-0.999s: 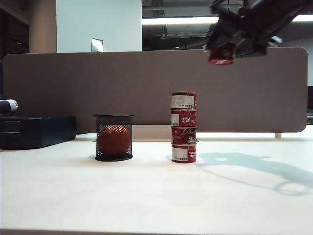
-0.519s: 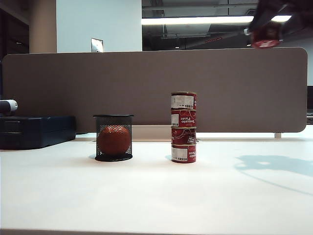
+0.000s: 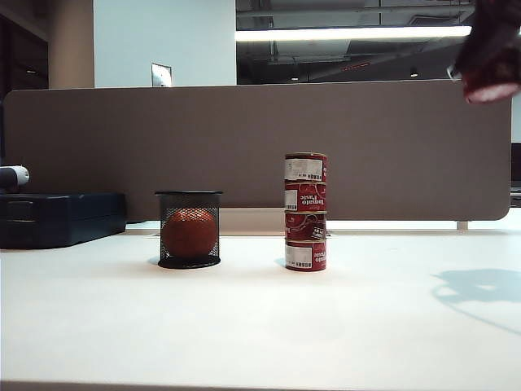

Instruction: Take a can of tomato sauce from the stacked ones and place it on the table.

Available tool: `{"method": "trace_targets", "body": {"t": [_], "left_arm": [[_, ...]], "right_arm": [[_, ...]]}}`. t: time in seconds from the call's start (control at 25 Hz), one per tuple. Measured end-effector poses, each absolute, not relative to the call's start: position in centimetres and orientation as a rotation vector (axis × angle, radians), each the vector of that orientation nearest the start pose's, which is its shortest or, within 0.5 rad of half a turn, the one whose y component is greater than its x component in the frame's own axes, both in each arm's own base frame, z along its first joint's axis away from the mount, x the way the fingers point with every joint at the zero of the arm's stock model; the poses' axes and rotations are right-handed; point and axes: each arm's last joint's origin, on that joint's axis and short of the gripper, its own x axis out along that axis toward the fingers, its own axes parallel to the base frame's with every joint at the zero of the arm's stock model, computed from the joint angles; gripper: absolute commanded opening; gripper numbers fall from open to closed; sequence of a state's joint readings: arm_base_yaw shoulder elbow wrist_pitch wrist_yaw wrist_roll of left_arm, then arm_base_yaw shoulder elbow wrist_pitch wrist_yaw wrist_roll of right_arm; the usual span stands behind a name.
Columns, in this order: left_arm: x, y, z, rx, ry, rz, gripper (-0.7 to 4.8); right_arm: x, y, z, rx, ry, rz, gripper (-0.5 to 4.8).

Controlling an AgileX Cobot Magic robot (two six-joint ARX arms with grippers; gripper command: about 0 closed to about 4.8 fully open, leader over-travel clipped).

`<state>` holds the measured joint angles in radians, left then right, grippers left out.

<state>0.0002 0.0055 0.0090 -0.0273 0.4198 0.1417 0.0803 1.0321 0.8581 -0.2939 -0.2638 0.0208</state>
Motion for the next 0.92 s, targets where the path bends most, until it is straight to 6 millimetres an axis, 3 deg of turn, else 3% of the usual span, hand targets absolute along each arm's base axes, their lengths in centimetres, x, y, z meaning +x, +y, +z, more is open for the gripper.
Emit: {"method": "trace_targets", "body": {"t": [0.12, 0.48, 0.6, 0.92], "left_arm": [[9.5, -1.2, 16.4, 0.135, -0.007, -0.425, -0.05], [9.5, -1.2, 16.3, 0.134, -0.006, -0.426, -0.05], [9.5, -1.2, 16.4, 0.134, -0.007, -0.427, -0.05], [9.5, -1.2, 16.3, 0.134, -0.006, -0.427, -0.05]], "right_arm": [[20.3, 2.4, 27.1, 0.071, 0.516, 0.33, 2.01], [19.6, 2.3, 22.4, 0.091, 0.524, 0.323, 2.01], [18.9, 2.3, 19.4, 0.09, 0.478, 0.323, 2.01], [17.5, 1.8, 16.0, 0.059, 0.395, 0.189, 2.01]]}}
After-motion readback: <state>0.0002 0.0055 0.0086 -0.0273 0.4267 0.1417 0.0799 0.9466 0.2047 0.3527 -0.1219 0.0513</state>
